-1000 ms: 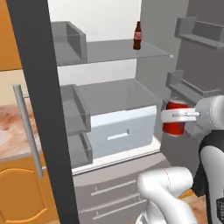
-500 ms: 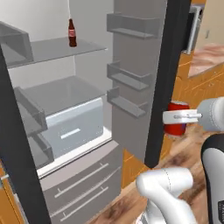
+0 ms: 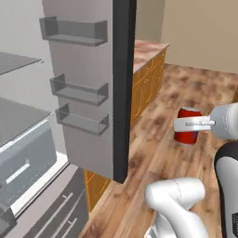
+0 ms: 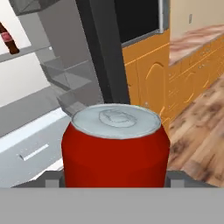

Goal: Open the fridge, grab two sodas, and place both sodas inside the bowl with ice on the dining counter.

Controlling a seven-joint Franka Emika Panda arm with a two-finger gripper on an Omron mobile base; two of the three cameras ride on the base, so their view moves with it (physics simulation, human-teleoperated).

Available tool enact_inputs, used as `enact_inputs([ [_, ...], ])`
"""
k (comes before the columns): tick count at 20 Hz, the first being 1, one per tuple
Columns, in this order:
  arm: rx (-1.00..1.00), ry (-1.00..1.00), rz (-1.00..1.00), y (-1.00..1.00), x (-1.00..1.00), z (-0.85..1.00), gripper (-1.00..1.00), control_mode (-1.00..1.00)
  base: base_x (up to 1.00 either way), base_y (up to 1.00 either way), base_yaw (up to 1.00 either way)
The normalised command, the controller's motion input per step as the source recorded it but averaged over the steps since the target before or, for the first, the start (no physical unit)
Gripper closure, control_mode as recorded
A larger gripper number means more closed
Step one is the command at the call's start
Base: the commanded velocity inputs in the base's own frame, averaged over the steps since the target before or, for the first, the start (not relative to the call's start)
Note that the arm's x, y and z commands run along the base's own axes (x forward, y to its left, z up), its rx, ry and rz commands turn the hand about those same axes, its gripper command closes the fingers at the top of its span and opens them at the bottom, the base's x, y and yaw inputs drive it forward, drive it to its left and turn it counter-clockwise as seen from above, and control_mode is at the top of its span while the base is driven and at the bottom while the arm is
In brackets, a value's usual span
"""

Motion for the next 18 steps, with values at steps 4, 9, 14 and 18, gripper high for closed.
enact_inputs([
  [4, 0.00, 0.00, 0.00, 0.00, 0.00, 0.00, 1.00, 1.00, -0.05, -0.01, -0.70],
  [9, 0.00, 0.00, 0.00, 0.00, 0.00, 0.00, 1.00, 1.00, 0.06, -0.03, -0.62],
  [14, 0.00, 0.00, 0.00, 0.00, 0.00, 0.00, 1.00, 1.00, 0.22, 0.07, -0.53],
  [18, 0.00, 0.00, 0.00, 0.00, 0.00, 0.00, 1.00, 1.00, 0.86, 0.25, -0.32],
])
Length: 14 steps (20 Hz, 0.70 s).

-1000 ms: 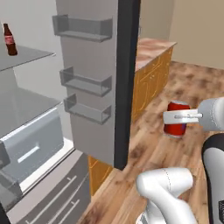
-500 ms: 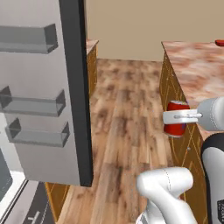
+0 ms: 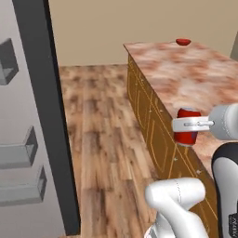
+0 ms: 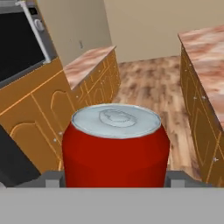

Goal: Open the fridge, grab two sodas, and place both sodas inside the bowl with ice on the dining counter.

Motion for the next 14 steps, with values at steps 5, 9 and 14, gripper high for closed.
enact_inputs([
  [5, 0.00, 0.00, 0.00, 0.00, 0.00, 0.00, 1.00, 1.00, 0.97, 0.26, -0.26],
  [9, 0.00, 0.00, 0.00, 0.00, 0.00, 0.00, 1.00, 1.00, 1.00, 0.12, -0.18],
  [14, 0.00, 0.00, 0.00, 0.00, 0.00, 0.00, 1.00, 1.00, 1.00, 0.17, -0.17],
])
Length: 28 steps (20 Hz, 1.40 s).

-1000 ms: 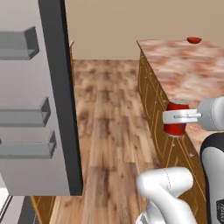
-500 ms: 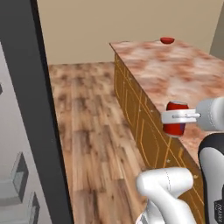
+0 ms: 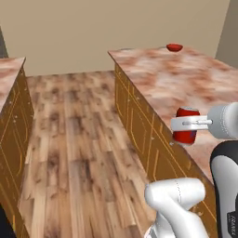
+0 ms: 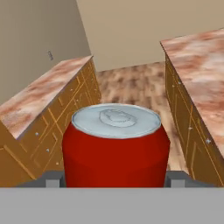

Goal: Open the fridge, grab two sodas, and place both sodas inside the bowl with ice on the dining counter.

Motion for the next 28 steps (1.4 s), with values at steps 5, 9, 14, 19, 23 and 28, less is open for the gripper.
enact_inputs([
  [5, 0.00, 0.00, 0.00, 0.00, 0.00, 0.00, 1.00, 1.00, 1.00, 0.25, -0.19],
  [9, 0.00, 0.00, 0.00, 0.00, 0.00, 0.00, 1.00, 1.00, 1.00, 0.33, -0.20],
  [14, 0.00, 0.00, 0.00, 0.00, 0.00, 0.00, 1.00, 1.00, 1.00, 0.46, -0.22],
  [19, 0.00, 0.00, 0.00, 0.00, 0.00, 0.00, 1.00, 1.00, 1.00, 0.55, -0.23],
  [23, 0.00, 0.00, 0.00, 0.00, 0.00, 0.00, 1.00, 1.00, 1.00, 0.57, -0.22],
  [28, 0.00, 0.00, 0.00, 0.00, 0.00, 0.00, 1.00, 1.00, 1.00, 0.58, -0.23],
])
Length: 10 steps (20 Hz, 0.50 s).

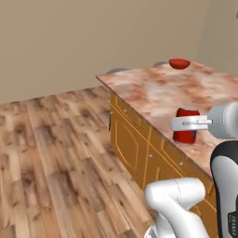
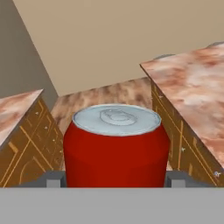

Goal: Open the fridge, grab two sodas, and place both sodas inside the bowl with ice on the dining counter.

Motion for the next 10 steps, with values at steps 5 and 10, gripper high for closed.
enact_inputs([
  [5, 0.00, 0.00, 0.00, 0.00, 0.00, 0.00, 1.00, 1.00, 1.00, 0.58, -0.23],
  [10, 0.00, 0.00, 0.00, 0.00, 0.00, 0.00, 1.00, 1.00, 1.00, 0.63, -0.23],
])
